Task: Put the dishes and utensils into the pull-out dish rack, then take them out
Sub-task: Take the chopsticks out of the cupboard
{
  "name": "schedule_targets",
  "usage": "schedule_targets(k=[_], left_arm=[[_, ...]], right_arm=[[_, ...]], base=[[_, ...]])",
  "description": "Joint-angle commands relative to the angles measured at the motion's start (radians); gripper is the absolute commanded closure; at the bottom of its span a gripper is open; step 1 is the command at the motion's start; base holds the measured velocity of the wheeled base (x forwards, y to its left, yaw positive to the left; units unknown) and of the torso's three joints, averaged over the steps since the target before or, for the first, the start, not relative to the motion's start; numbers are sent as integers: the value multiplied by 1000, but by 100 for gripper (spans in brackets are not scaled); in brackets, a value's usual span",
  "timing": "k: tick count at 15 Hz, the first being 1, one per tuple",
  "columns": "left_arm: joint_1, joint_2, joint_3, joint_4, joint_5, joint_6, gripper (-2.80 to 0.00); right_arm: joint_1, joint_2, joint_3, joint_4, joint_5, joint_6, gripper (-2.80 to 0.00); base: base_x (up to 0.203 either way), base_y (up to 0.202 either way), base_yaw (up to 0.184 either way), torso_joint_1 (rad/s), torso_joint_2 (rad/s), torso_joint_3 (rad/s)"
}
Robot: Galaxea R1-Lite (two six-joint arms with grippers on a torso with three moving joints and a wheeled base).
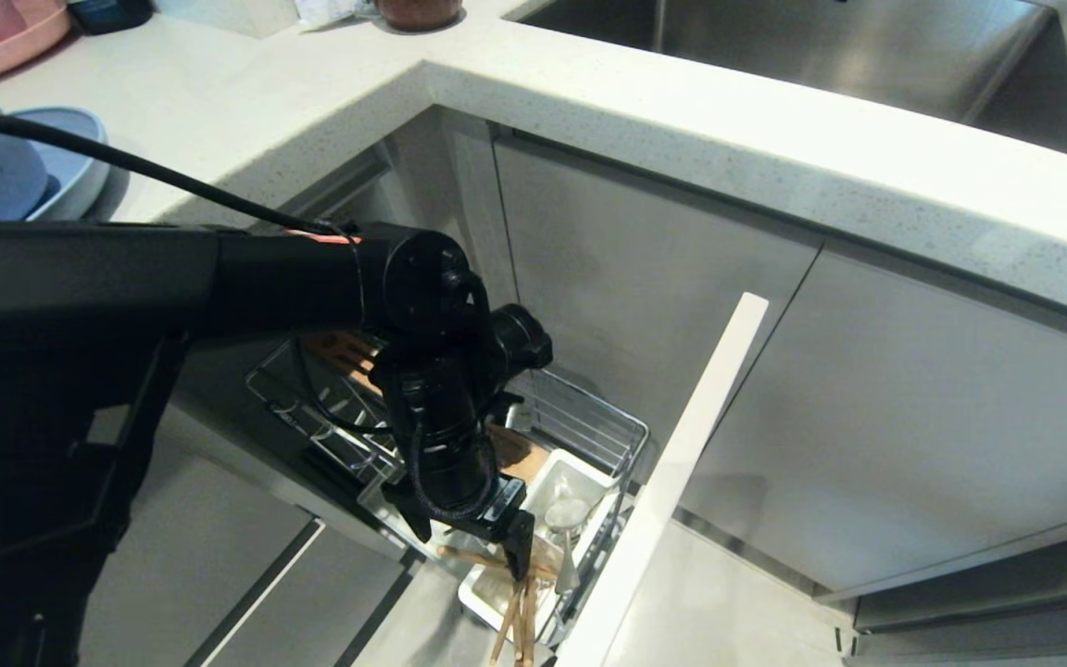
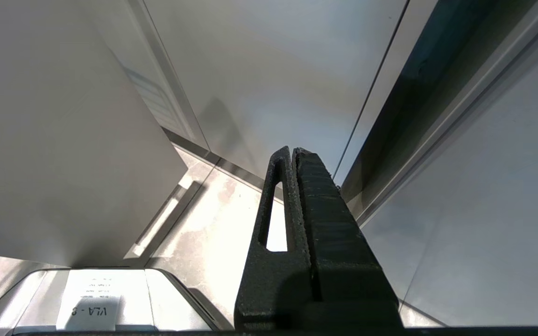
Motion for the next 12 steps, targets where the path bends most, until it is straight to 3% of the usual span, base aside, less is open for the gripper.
schedule_targets(k=[1, 12], left_arm=[[1, 14, -3, 0, 0, 5, -280], [-5, 10, -17, -34, 1, 6, -280]], right_arm=[[0, -4, 2, 0, 0, 0, 0], [0, -3, 2, 0, 0, 0, 0]], base=[[0, 0, 0, 0, 0, 0], [0, 0, 0, 0, 0, 0]])
